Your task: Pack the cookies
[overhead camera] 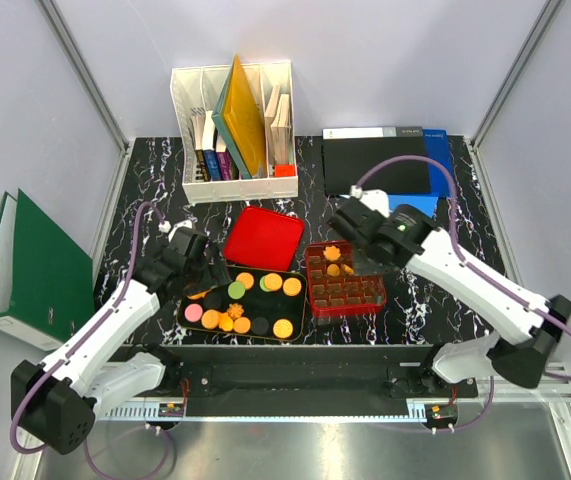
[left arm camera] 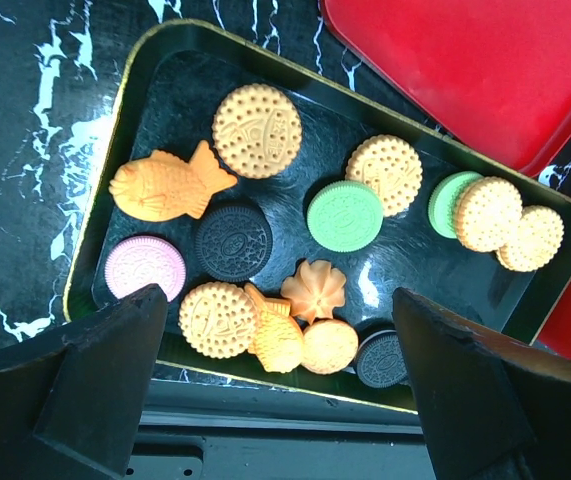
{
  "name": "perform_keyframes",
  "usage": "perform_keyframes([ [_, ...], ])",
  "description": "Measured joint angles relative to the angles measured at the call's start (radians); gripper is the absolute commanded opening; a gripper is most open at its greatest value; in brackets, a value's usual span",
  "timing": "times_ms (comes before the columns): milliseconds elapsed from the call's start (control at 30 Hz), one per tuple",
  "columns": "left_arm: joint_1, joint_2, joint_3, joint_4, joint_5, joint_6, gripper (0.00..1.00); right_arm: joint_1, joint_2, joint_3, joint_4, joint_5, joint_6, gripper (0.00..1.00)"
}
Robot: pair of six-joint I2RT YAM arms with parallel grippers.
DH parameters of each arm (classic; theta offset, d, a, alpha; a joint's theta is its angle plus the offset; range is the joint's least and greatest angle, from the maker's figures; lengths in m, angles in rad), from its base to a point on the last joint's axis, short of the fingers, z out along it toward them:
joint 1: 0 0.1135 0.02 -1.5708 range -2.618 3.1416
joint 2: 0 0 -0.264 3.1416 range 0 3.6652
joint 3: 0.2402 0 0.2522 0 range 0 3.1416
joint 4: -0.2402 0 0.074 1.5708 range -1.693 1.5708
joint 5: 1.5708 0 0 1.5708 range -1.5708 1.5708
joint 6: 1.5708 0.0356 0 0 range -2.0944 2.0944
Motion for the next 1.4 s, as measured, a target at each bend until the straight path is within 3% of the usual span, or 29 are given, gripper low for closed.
perform_keyframes([
  [300,0.0,0.009,-0.006,0.013,0.025,0.0,0.98,-0.155,-0.14,-0.189,0.024,-0.077,0.003,0.2],
  [833,0.0,0.006,-0.018,0.013,0.032,0.0,0.98,-0.23,-0.026,-0.241,0.204,-0.149,-0.043,0.21],
  [933,0.0,0.004,-0.018,0.012,0.032,0.0,0.98,-0.254,-0.024,-0.256,0.233,-0.155,-0.058,0.29],
  [1067,0.0,0.003,-0.018,0.012,0.032,0.0,0.98,-0.273,-0.024,-0.279,0.253,-0.158,-0.065,0.48],
  [1400,0.0,0.021,-0.018,0.012,0.032,0.007,0.98,-0.274,-0.069,-0.277,0.261,-0.166,-0.068,0.55],
])
